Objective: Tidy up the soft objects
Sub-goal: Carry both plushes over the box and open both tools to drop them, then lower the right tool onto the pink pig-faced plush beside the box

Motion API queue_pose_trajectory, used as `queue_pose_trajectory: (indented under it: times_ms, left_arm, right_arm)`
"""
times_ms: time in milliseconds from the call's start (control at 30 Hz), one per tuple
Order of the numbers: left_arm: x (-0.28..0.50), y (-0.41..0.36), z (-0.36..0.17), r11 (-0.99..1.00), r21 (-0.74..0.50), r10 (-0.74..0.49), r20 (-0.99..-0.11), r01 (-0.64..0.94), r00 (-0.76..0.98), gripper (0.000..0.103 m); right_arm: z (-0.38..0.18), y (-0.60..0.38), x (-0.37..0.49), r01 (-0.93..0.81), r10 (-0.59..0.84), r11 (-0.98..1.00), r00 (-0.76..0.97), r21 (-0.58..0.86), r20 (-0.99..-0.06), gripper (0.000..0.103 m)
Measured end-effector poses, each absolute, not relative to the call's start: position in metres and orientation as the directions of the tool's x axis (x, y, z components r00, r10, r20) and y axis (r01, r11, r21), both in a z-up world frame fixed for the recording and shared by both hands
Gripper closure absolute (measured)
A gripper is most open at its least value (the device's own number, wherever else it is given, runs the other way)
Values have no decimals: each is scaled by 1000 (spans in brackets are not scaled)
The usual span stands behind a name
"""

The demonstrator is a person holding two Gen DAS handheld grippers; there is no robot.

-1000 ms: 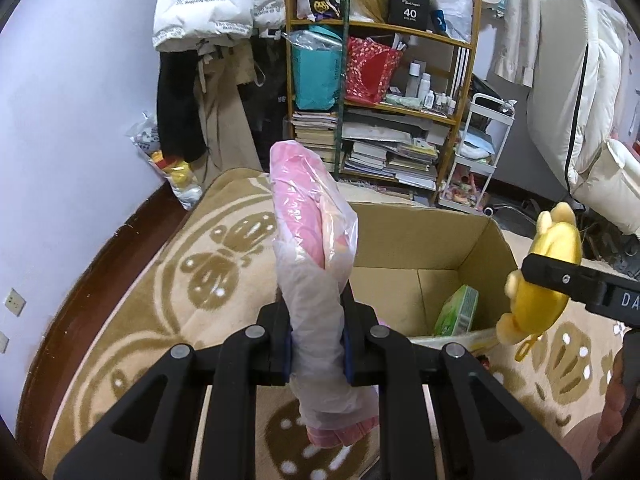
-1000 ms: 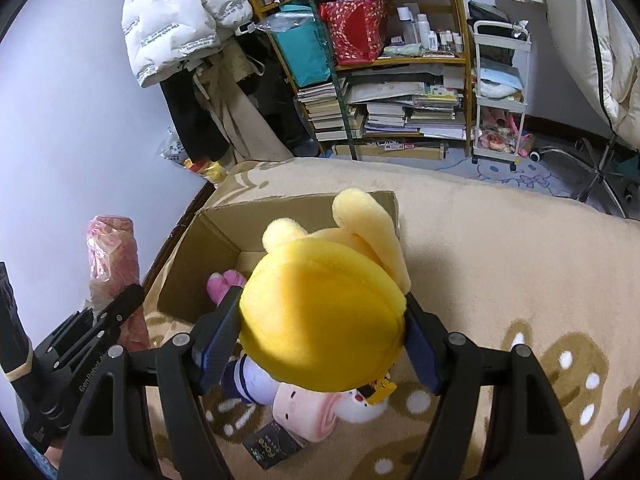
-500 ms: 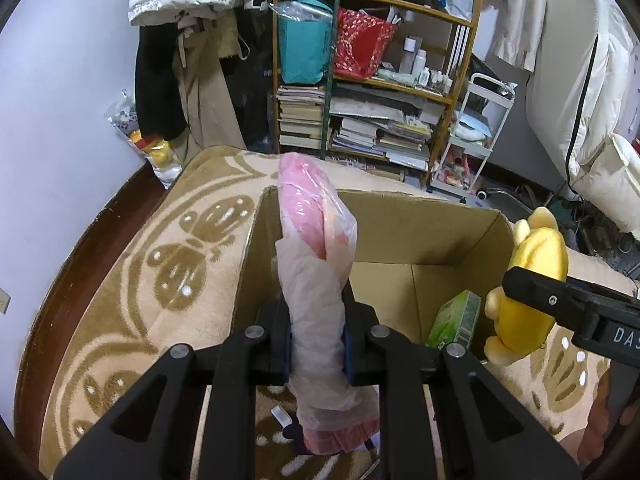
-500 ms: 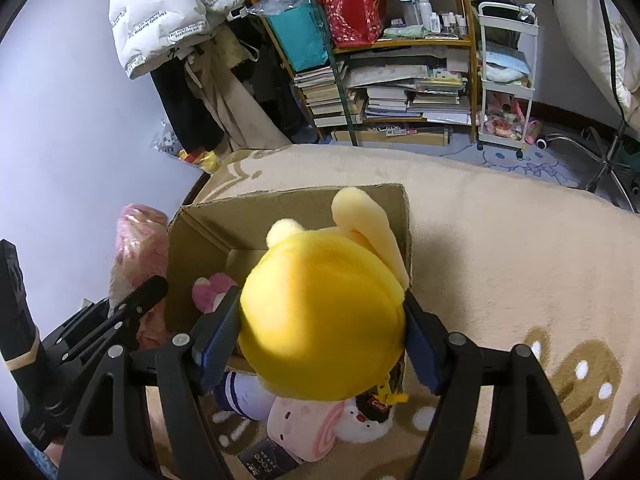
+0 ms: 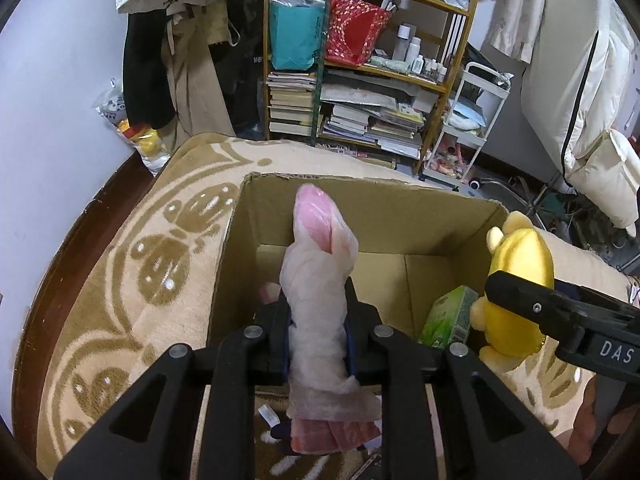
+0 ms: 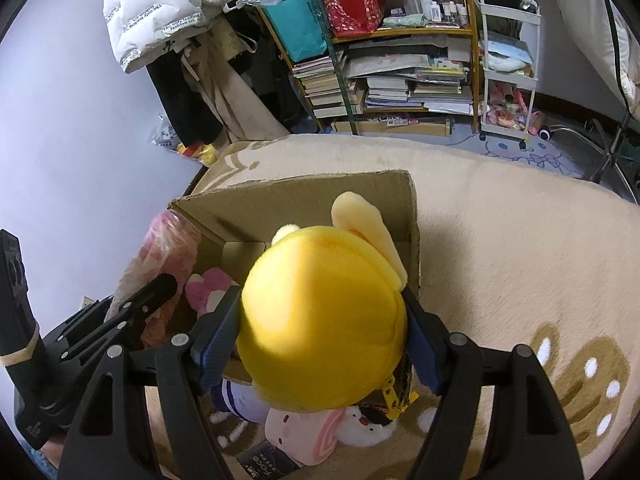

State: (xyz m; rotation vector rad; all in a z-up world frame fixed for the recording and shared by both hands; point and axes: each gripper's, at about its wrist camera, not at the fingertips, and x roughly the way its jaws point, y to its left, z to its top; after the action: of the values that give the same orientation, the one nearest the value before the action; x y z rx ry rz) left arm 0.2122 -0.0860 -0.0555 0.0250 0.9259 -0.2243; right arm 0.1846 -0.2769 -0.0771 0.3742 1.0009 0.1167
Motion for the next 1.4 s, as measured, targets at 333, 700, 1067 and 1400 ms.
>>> queue_pose_trajectory:
  times_ms: [333, 700, 1067, 1400]
  left_arm:
    - [209, -77, -54, 987, -59, -136, -804, 151, 579, 39]
    - [179, -60, -30, 994, -18, -84, -781, 112, 619, 4]
    - [132, -52, -23, 995, -11, -73, -776, 103, 626, 3]
    - [104, -59, -37, 990, 14, -73, -797, 138, 600, 3]
  right_arm:
    - [-66, -279, 182, 74, 252, 936, 544, 344, -800, 10]
    - [-42, -291, 155, 89, 253, 928, 562, 361, -787, 0]
    - [-38, -291, 114, 97, 248, 930, 545, 354, -801, 0]
    - [-51, -279, 91, 82, 262, 933, 509, 349, -820, 0]
